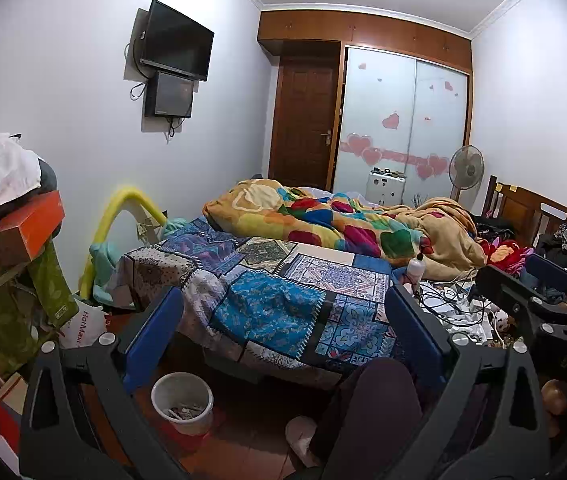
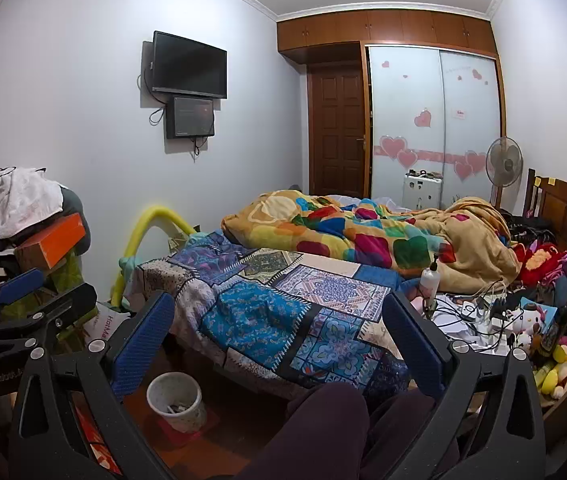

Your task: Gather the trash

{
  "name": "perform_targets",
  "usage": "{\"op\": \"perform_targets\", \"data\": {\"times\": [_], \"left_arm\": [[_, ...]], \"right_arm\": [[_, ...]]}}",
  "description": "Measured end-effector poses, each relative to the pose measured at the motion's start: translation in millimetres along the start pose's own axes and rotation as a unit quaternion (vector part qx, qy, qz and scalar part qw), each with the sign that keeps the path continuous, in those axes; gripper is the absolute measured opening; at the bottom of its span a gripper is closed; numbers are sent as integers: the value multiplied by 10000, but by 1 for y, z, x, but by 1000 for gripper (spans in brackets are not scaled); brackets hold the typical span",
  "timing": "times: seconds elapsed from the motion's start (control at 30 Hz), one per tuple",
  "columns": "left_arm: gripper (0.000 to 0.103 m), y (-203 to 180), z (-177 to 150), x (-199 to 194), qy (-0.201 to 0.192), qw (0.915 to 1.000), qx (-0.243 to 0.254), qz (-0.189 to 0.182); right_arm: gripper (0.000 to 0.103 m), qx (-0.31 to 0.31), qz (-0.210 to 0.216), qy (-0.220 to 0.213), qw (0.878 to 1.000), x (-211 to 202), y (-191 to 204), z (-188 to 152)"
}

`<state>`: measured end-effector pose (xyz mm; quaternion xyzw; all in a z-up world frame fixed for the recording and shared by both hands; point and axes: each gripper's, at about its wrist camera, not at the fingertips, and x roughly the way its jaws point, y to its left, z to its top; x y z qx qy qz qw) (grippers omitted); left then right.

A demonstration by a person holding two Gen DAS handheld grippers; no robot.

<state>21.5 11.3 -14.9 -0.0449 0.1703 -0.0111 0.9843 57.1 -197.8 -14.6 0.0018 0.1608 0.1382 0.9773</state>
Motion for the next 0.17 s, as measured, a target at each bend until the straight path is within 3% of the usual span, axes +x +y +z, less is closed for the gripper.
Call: {"op": "perform_targets", "data": {"times": [0.17], "left_arm": [[102,-1,0,0,8,10000,7,2]], "right_arm": [[103,0,21,29,10000,2,-3,-3]]}}
